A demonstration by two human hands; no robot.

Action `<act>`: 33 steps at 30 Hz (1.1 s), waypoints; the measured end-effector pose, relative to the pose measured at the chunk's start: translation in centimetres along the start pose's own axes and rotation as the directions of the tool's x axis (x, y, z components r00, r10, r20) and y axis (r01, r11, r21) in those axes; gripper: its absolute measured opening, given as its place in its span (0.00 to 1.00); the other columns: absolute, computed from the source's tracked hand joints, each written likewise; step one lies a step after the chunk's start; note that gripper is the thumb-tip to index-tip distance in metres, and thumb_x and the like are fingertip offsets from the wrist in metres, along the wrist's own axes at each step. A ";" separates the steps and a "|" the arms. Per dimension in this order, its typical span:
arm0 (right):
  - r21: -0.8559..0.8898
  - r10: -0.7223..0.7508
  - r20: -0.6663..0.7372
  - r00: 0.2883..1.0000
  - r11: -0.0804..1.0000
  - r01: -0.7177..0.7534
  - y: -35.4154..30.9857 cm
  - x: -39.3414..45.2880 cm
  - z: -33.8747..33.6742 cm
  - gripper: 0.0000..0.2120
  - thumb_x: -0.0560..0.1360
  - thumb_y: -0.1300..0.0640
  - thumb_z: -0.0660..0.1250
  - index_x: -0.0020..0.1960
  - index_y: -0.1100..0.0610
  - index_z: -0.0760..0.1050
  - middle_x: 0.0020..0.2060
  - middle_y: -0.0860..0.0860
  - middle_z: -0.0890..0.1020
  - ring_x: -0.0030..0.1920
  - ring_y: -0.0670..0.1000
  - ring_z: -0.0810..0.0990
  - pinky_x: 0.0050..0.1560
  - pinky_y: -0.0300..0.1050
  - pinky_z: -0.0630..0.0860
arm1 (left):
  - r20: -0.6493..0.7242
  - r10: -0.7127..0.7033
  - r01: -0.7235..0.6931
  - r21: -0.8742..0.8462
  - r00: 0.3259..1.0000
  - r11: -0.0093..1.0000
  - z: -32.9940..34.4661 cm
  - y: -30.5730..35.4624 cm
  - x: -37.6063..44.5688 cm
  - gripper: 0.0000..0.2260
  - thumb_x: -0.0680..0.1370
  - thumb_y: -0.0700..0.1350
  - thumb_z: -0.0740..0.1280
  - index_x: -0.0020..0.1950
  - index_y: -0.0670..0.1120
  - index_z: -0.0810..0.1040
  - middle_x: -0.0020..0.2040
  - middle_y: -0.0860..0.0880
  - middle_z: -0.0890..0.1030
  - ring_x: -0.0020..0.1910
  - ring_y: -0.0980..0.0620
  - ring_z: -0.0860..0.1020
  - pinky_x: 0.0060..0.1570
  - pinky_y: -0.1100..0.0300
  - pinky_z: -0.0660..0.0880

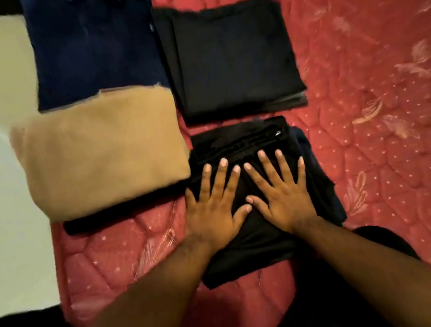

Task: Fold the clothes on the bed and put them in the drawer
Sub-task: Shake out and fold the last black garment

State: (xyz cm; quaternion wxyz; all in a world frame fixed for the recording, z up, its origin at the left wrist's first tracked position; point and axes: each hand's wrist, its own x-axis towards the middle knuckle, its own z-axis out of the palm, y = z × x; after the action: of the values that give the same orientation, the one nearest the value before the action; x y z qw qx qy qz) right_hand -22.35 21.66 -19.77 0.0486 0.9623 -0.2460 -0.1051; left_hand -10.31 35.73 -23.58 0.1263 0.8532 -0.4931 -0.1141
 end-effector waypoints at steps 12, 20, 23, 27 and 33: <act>-0.058 0.184 0.439 0.880 0.983 -0.177 -15.4 1.5 -33.0 0.32 0.79 0.38 0.54 0.78 0.44 0.47 0.79 0.50 0.46 0.78 0.56 0.41 0.74 0.65 0.45 | 0.416 -0.077 0.201 -0.264 0.906 0.943 -34.0 -6.8 -5.7 0.37 0.79 0.53 0.63 0.80 0.50 0.42 0.80 0.46 0.46 0.79 0.43 0.46 0.72 0.38 0.57; 0.034 -0.068 0.311 0.948 0.998 0.061 -32.5 10.7 -44.4 0.30 0.81 0.50 0.56 0.79 0.46 0.46 0.79 0.51 0.46 0.78 0.58 0.43 0.73 0.65 0.50 | 0.342 -0.351 0.414 -0.132 0.872 0.900 -46.9 -20.8 -8.6 0.32 0.81 0.49 0.58 0.80 0.50 0.43 0.80 0.46 0.49 0.79 0.42 0.47 0.73 0.40 0.57; 0.048 -0.153 0.284 0.946 0.988 0.145 -38.4 13.0 -47.9 0.31 0.81 0.55 0.56 0.79 0.47 0.46 0.79 0.52 0.47 0.78 0.59 0.44 0.73 0.65 0.50 | 0.282 -0.461 0.502 -0.091 0.841 0.860 -50.4 -26.6 -10.8 0.34 0.80 0.49 0.61 0.80 0.49 0.45 0.80 0.45 0.52 0.78 0.40 0.50 0.71 0.41 0.60; 0.086 -0.325 0.240 0.915 0.946 0.314 -46.8 14.7 -51.3 0.28 0.80 0.49 0.58 0.77 0.49 0.51 0.77 0.54 0.52 0.77 0.59 0.49 0.71 0.67 0.57 | 0.195 -0.610 0.632 -0.076 0.768 0.771 -54.0 -33.0 -14.8 0.34 0.80 0.50 0.62 0.80 0.49 0.46 0.78 0.45 0.55 0.77 0.40 0.53 0.69 0.42 0.63; 0.056 -0.662 0.212 0.719 0.743 0.667 -60.9 15.0 -53.0 0.26 0.79 0.47 0.61 0.74 0.50 0.58 0.74 0.53 0.59 0.74 0.58 0.56 0.64 0.62 0.66 | 0.097 -0.850 0.851 -0.165 0.517 0.499 -57.0 -40.6 -23.7 0.33 0.80 0.52 0.62 0.79 0.49 0.49 0.76 0.46 0.59 0.76 0.42 0.56 0.67 0.44 0.65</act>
State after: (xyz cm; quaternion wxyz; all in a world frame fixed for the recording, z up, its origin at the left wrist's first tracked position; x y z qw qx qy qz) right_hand 30.72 69.82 20.29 -0.0079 0.9682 0.1126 -0.2233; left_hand 29.34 81.80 18.51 0.1343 0.9686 0.0029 -0.2093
